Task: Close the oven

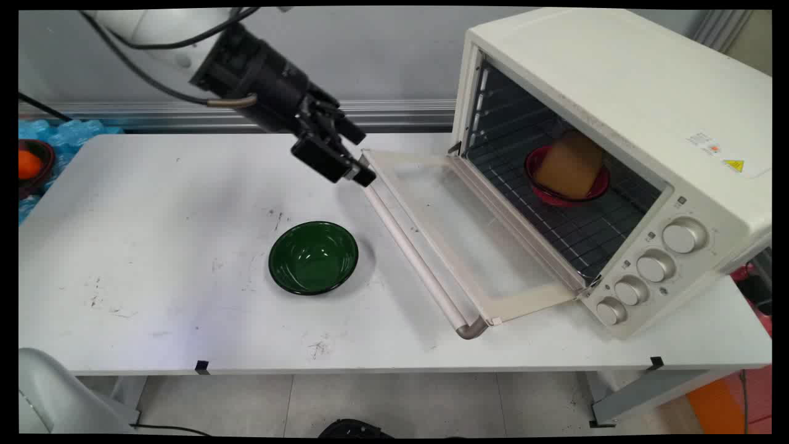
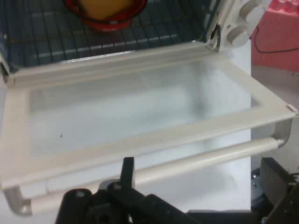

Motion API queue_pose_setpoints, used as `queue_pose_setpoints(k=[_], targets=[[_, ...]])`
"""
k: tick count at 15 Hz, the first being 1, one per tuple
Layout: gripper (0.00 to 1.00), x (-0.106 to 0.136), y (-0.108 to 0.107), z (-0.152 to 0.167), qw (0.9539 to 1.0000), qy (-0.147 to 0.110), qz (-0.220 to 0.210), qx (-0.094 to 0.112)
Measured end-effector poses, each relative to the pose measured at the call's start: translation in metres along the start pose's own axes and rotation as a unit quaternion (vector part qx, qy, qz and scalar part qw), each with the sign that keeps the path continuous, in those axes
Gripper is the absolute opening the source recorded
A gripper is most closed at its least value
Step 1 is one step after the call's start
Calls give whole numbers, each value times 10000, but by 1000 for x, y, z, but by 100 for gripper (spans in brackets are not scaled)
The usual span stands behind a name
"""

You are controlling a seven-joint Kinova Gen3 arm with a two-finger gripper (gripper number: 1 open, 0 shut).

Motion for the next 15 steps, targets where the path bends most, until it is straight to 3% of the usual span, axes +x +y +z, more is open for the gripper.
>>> queue_pose_setpoints(k=[7, 15], targets=[[100, -32, 4, -17, 9989, -146, -449, 34], [100, -50, 14, -18, 9949, -216, -975, 116]])
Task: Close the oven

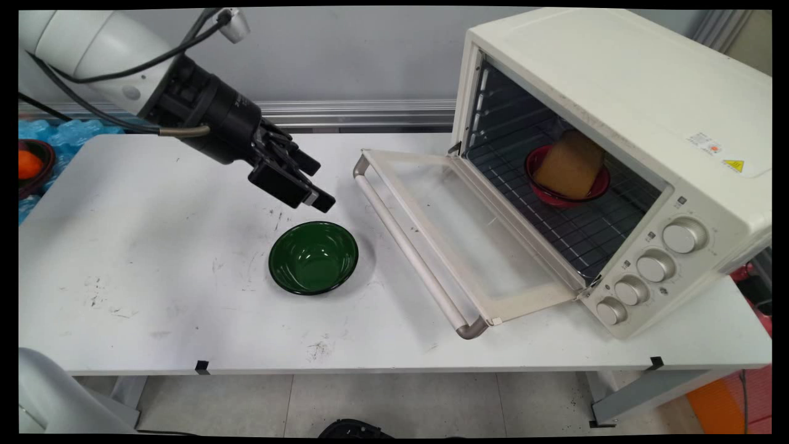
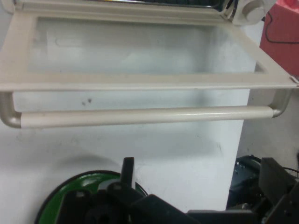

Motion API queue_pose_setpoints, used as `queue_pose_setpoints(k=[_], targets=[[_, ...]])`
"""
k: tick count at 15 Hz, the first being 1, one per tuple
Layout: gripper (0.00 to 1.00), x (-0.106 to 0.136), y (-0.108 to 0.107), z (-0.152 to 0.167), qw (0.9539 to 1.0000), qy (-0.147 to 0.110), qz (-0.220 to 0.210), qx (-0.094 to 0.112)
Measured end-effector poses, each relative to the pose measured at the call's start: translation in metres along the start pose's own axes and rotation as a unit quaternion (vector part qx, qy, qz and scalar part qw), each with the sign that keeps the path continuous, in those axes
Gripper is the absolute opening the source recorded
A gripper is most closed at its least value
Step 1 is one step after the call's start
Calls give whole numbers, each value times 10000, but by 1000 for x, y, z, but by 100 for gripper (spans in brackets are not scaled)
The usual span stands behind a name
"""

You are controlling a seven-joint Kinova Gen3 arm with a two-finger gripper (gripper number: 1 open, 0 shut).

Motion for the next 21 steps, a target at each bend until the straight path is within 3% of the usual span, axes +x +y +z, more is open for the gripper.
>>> queue_pose_setpoints(k=[7, 21], targets=[[100, -11, 12, 33, 9994, -178, -169, 246], [100, -17, 25, 131, 9968, -614, 274, 442]])
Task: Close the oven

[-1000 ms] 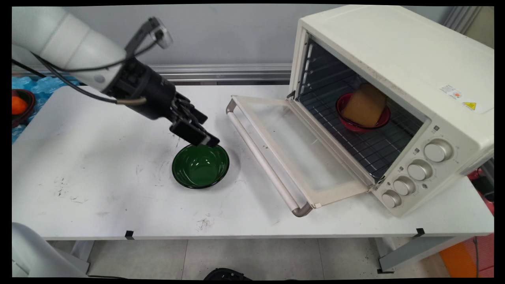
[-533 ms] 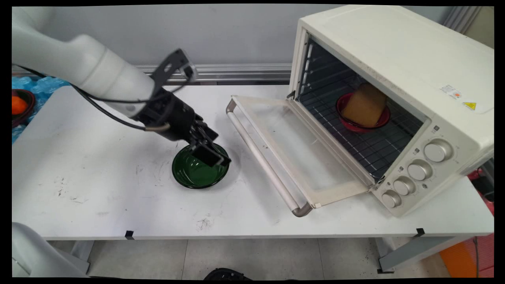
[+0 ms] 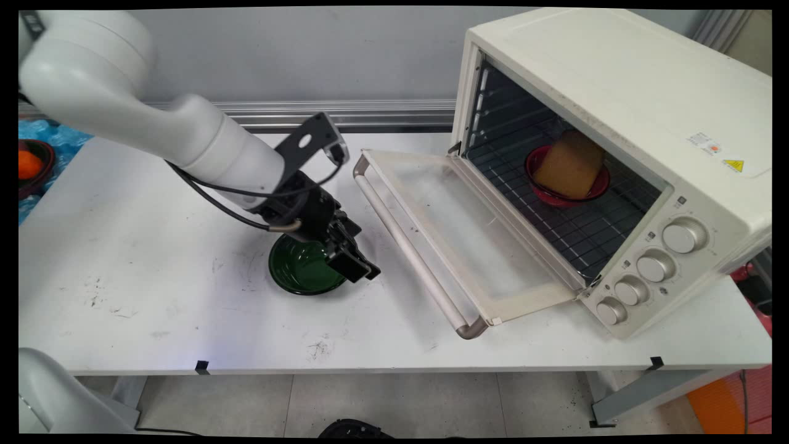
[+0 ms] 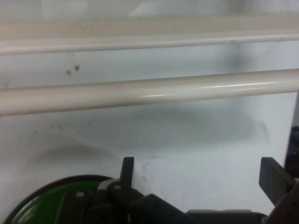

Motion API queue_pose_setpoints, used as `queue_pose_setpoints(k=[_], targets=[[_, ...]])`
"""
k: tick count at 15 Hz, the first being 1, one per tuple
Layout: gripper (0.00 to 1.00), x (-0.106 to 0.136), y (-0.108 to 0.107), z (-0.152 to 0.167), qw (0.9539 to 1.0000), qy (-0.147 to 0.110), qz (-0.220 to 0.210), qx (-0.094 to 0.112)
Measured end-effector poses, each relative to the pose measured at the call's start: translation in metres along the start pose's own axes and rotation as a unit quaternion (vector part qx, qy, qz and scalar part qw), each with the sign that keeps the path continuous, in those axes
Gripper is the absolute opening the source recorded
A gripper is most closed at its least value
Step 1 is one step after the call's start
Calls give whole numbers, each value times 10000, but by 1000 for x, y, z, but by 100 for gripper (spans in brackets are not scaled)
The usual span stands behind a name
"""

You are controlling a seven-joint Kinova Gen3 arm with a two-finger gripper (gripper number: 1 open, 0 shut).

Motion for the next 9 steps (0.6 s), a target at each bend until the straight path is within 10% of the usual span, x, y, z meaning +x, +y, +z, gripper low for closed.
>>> queue_pose_setpoints(k=[9], targets=[[100, 8, -7, 43, 9997, -89, 192, 136]])
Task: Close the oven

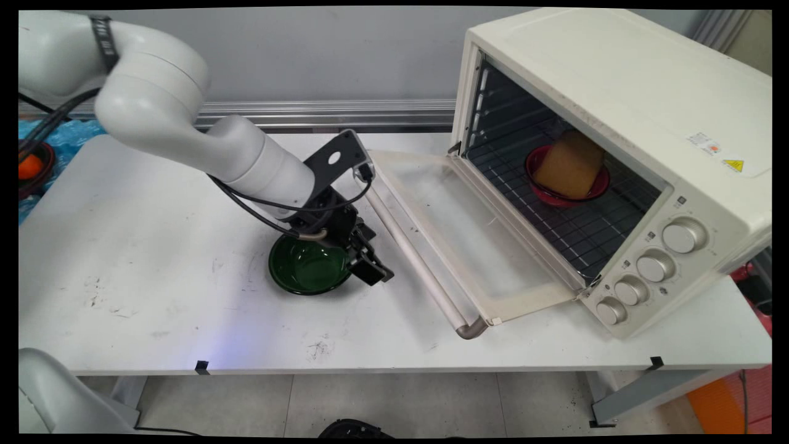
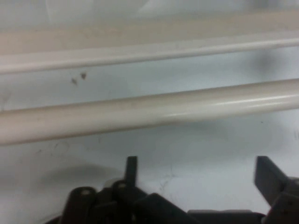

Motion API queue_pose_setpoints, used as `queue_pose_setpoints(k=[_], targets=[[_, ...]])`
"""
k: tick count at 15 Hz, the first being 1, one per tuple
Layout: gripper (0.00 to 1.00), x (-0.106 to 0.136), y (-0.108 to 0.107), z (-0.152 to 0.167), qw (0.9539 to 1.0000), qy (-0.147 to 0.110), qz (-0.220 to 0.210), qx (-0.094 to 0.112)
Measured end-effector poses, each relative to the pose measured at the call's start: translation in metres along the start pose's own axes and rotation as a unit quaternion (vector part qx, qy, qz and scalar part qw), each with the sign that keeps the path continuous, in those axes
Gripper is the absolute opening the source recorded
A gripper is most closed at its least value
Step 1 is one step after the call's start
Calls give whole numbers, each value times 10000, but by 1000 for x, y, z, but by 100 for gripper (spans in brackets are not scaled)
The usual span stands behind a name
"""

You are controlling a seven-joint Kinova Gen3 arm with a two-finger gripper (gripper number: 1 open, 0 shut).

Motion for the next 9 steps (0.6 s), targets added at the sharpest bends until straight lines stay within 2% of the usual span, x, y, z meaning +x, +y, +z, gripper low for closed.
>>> queue_pose_setpoints(k=[1, 2, 9], targets=[[100, 1, -1, 4, 10000, -1, 17, 8], [0, 2, -2, 9, 10000, 0, 33, 15], [0, 5, -8, 27, 9999, 50, 73, 63]])
